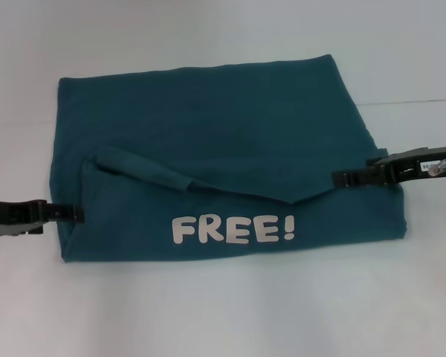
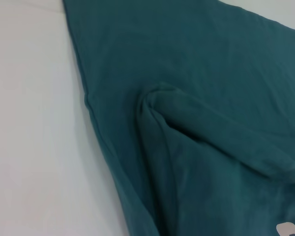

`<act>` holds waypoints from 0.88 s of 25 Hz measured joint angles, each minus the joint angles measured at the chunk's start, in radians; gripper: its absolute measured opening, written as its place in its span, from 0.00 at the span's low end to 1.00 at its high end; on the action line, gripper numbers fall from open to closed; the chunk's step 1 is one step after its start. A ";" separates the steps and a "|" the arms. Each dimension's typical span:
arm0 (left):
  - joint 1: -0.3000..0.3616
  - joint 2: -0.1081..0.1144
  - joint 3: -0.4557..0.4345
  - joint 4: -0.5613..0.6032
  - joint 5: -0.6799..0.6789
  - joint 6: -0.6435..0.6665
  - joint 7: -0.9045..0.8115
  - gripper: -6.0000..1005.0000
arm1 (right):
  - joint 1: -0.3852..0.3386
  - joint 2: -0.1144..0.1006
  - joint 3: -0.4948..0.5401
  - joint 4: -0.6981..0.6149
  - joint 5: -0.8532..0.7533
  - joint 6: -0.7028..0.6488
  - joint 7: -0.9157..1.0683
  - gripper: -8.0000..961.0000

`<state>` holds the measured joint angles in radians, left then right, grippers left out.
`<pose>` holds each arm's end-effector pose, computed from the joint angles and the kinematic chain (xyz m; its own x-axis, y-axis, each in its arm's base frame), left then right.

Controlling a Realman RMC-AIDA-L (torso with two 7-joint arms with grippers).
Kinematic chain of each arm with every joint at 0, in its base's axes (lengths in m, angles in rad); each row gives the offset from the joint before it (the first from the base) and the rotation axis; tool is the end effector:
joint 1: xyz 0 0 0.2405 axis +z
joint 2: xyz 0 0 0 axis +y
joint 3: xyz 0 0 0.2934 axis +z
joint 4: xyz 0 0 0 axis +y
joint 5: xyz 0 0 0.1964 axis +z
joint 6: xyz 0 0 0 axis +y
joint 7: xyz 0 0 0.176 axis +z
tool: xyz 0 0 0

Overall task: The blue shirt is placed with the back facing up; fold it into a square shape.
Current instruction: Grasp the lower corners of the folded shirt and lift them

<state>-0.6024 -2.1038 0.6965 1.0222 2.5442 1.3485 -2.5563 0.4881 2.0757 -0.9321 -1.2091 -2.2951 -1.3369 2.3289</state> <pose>-0.3079 0.4003 -0.0021 0.2674 0.8731 0.4076 0.9439 -0.1522 -0.2932 0.2717 0.3960 0.0114 0.6160 -0.6947 -0.3714 -0.7839 -0.4944 -0.3755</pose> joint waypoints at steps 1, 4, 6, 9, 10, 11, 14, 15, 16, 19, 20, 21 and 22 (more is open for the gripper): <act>-0.003 0.001 0.000 0.000 0.004 0.002 -0.006 0.91 | 0.003 0.002 -0.001 0.000 -0.002 -0.007 0.000 0.95; -0.014 0.001 0.003 -0.005 0.039 0.000 -0.026 0.91 | 0.013 0.005 -0.005 -0.005 -0.002 -0.026 -0.002 0.95; -0.023 0.000 0.010 -0.017 0.071 -0.004 -0.037 0.91 | 0.015 0.007 -0.006 -0.009 -0.002 -0.036 -0.002 0.95; -0.028 -0.004 0.011 -0.018 0.087 -0.010 -0.041 0.91 | 0.018 0.009 -0.007 -0.013 -0.002 -0.041 0.001 0.95; -0.029 -0.007 0.011 -0.020 0.094 -0.014 -0.043 0.91 | 0.019 0.009 -0.007 -0.013 -0.002 -0.042 0.004 0.95; -0.029 -0.008 0.011 -0.022 0.096 -0.016 -0.043 0.91 | 0.021 0.009 -0.007 -0.013 -0.002 -0.043 0.008 0.95; -0.030 -0.008 0.015 -0.028 0.098 -0.014 -0.044 0.91 | 0.024 0.009 -0.004 -0.013 -0.001 -0.051 0.022 0.95; -0.030 -0.008 0.019 -0.028 0.098 -0.013 -0.044 0.91 | 0.026 0.009 -0.003 -0.013 -0.001 -0.053 0.025 0.95; -0.030 -0.008 0.029 -0.028 0.098 -0.011 -0.045 0.91 | 0.028 0.008 -0.002 -0.013 -0.001 -0.056 0.028 0.95; -0.030 -0.011 0.061 -0.028 0.098 -0.011 -0.052 0.91 | 0.036 0.007 0.000 -0.014 -0.001 -0.066 0.032 0.95; -0.032 -0.013 0.070 -0.029 0.098 -0.013 -0.053 0.91 | 0.037 0.007 0.000 -0.014 -0.001 -0.066 0.032 0.95; -0.035 -0.015 0.077 -0.031 0.098 -0.015 -0.054 0.91 | 0.038 0.008 -0.001 -0.014 -0.001 -0.066 0.032 0.95; -0.041 -0.016 0.083 -0.038 0.098 -0.017 -0.054 0.91 | 0.040 0.008 -0.003 -0.014 -0.001 -0.066 0.032 0.95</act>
<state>-0.6438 -2.1202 0.7792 0.9839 2.6423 1.3318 -2.6107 0.5278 2.0837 -0.9355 -1.2233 -2.2964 -1.4033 2.3608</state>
